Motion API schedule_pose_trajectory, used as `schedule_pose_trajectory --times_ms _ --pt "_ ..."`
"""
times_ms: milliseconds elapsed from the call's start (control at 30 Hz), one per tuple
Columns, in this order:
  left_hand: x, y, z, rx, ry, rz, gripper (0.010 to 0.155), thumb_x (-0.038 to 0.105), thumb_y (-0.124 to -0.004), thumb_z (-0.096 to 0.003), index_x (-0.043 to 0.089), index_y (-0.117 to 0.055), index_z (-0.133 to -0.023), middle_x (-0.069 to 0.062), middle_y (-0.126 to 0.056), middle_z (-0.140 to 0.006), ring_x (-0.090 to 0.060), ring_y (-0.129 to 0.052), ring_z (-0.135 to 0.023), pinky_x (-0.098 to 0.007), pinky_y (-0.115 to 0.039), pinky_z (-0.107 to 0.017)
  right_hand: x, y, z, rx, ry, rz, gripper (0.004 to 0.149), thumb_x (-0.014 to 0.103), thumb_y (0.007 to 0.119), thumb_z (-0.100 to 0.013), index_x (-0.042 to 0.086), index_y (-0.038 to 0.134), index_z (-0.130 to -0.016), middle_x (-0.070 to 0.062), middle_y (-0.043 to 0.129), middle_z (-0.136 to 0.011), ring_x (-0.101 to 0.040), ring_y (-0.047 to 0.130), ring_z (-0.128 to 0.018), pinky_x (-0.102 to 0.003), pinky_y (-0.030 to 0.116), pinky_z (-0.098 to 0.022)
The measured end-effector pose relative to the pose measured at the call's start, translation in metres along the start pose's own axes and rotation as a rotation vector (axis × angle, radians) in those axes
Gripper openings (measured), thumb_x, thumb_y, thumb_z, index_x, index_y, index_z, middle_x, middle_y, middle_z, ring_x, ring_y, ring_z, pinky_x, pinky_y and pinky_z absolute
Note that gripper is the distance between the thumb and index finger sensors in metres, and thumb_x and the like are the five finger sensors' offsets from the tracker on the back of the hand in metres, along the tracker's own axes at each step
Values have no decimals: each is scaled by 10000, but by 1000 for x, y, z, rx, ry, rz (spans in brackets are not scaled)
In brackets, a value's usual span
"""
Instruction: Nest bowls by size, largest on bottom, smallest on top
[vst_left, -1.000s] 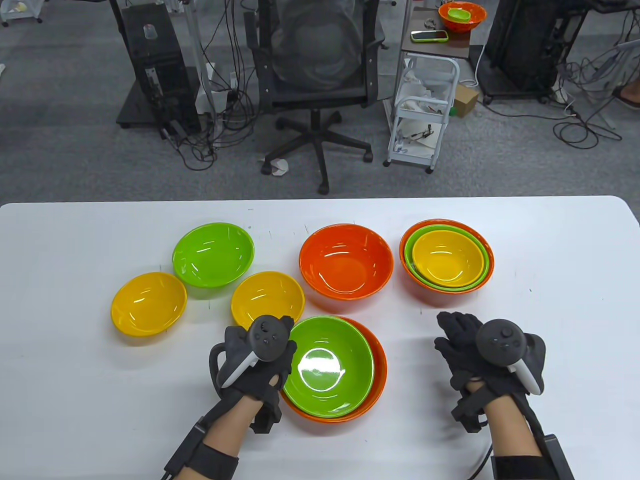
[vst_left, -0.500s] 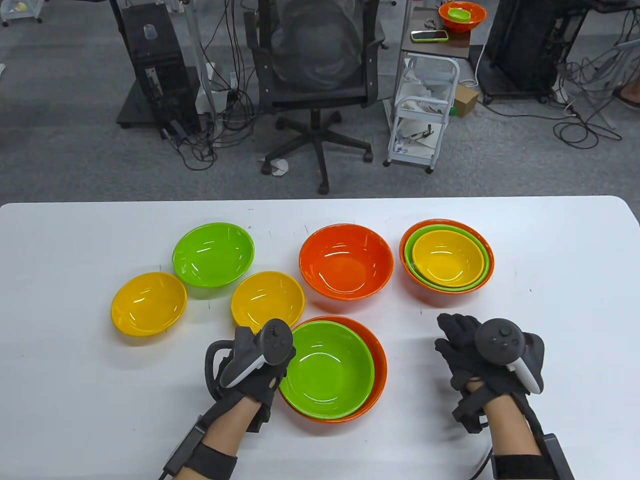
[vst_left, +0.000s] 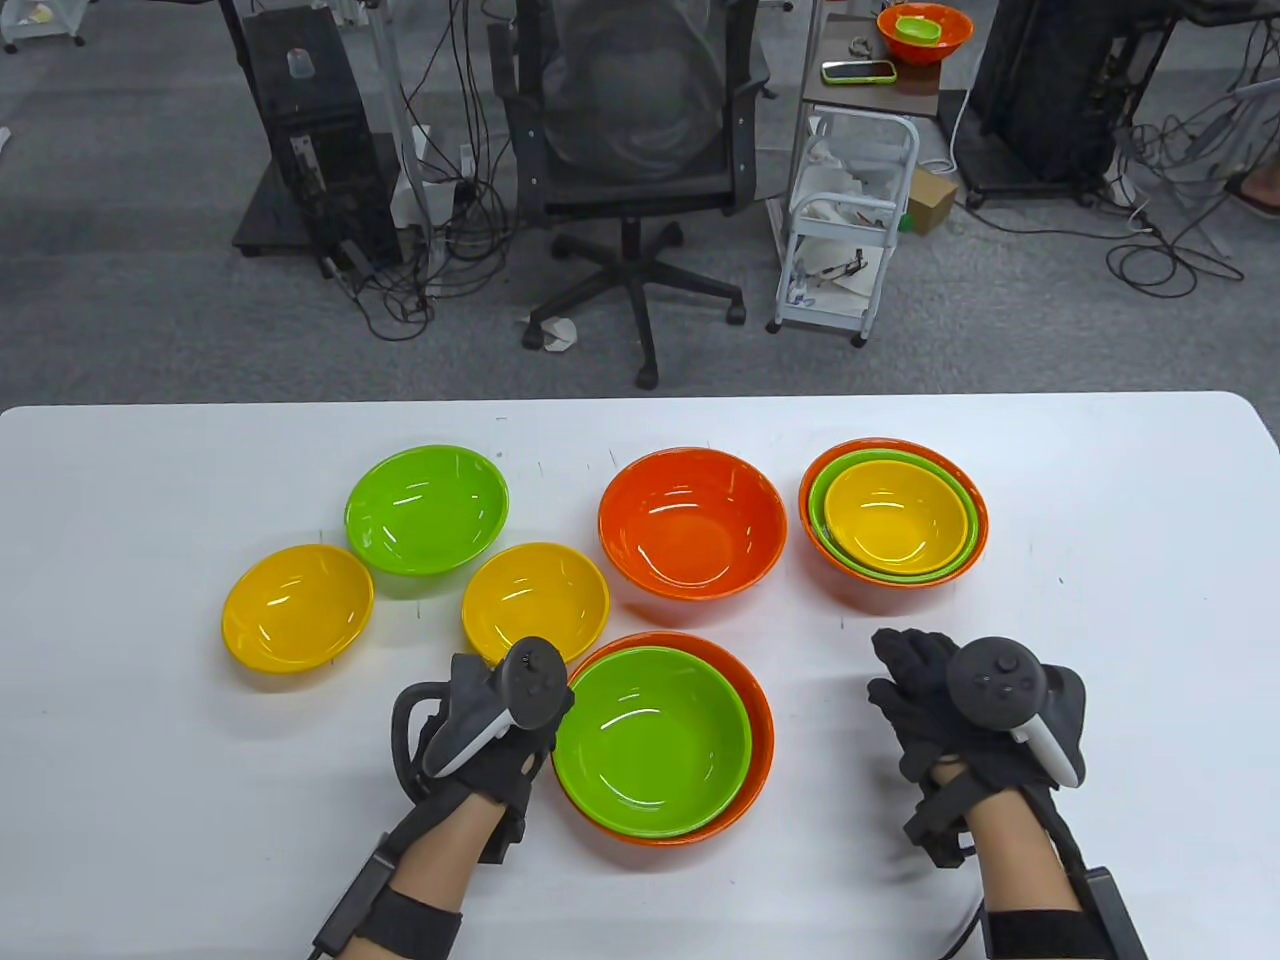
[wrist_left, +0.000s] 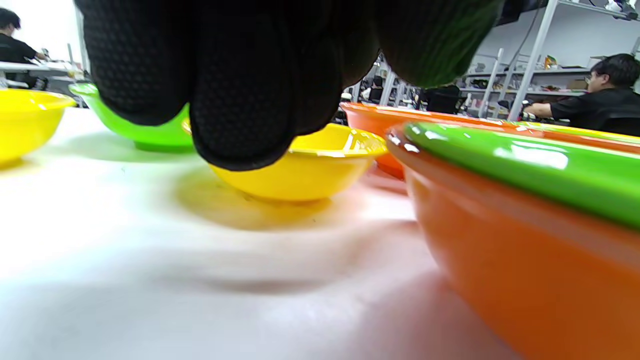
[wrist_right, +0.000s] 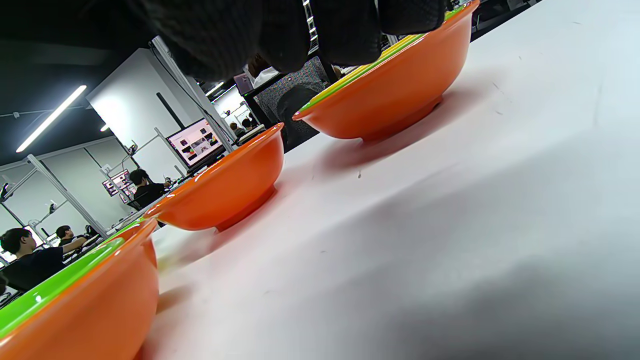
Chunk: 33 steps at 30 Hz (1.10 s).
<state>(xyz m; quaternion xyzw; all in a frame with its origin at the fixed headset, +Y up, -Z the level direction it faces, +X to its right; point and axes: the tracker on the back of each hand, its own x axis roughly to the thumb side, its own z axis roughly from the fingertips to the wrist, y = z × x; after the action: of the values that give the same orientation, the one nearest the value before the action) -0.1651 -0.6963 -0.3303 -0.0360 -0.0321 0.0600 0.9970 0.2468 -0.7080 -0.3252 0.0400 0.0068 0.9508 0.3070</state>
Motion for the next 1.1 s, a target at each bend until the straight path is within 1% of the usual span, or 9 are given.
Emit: schedule_pose_trajectory --times_ms 133,200,400,533,600,667,733,933,1100 --pt "-18 12 2 67 62 -28 601 463 -784 -513 228 -677 -1056 -82 -879 -906 -284 -991 -716 -514 -833 -581 1 1 0 0 -2 6 598 322 745 -513 99 607 -1050 -234 557 -1088 -547 419 -1002 -715 300 -687" --pt "-33 20 2 116 107 -54 614 466 -785 -513 231 -663 -1066 -87 -849 -950 -313 -957 -786 -549 -797 -623 2 2 0 2 -5 10 597 323 744 -513 100 607 -1049 -237 561 -1087 -545 420 -1003 -715 300 -687" --pt "-81 30 -1 154 236 -64 678 472 -788 -511 230 -578 -1107 -115 -726 -1065 -383 -828 -948 -621 -688 -709 6 4 0 8 -16 26 599 324 744 -512 100 605 -1050 -232 565 -1087 -546 420 -1002 -713 302 -688" --pt "-112 25 -11 87 307 -87 715 481 -787 -510 236 -523 -1128 -121 -638 -1125 -409 -719 -1040 -656 -603 -747 6 6 -1 11 -15 32 600 324 745 -511 101 605 -1050 -234 559 -1087 -546 420 -1002 -713 303 -687" --pt "-128 19 -19 16 350 -84 735 483 -786 -511 242 -489 -1138 -114 -590 -1153 -413 -658 -1080 -669 -555 -766 7 7 -1 13 -14 36 598 323 745 -512 100 607 -1049 -235 560 -1087 -547 421 -1001 -712 303 -687" --pt "-139 13 -25 -31 382 -85 749 485 -785 -513 251 -459 -1146 -110 -547 -1174 -412 -602 -1110 -675 -511 -780 8 7 -1 14 -14 39 598 324 744 -512 100 607 -1050 -235 562 -1086 -546 420 -1002 -709 303 -689" --pt "-150 7 -32 -67 404 -95 753 477 -787 -512 249 -452 -1147 -104 -535 -1181 -407 -588 -1119 -679 -478 -783 8 8 -1 15 -14 42 598 323 745 -511 101 606 -1049 -235 566 -1085 -546 421 -1001 -709 303 -689" --pt "-166 -9 -47 -192 451 -66 768 475 -785 -515 263 -414 -1153 -99 -487 -1201 -403 -525 -1143 -685 -416 -791 7 9 -1 19 -8 47 599 323 745 -511 99 606 -1049 -233 560 -1086 -547 420 -1000 -704 303 -689" --pt "-169 -18 -54 -233 490 -74 751 469 -781 -518 278 -425 -1152 -87 -501 -1202 -394 -516 -1149 -679 -383 -796 7 9 -1 18 -3 45 596 321 744 -513 97 608 -1048 -235 562 -1085 -547 419 -1000 -703 298 -691"
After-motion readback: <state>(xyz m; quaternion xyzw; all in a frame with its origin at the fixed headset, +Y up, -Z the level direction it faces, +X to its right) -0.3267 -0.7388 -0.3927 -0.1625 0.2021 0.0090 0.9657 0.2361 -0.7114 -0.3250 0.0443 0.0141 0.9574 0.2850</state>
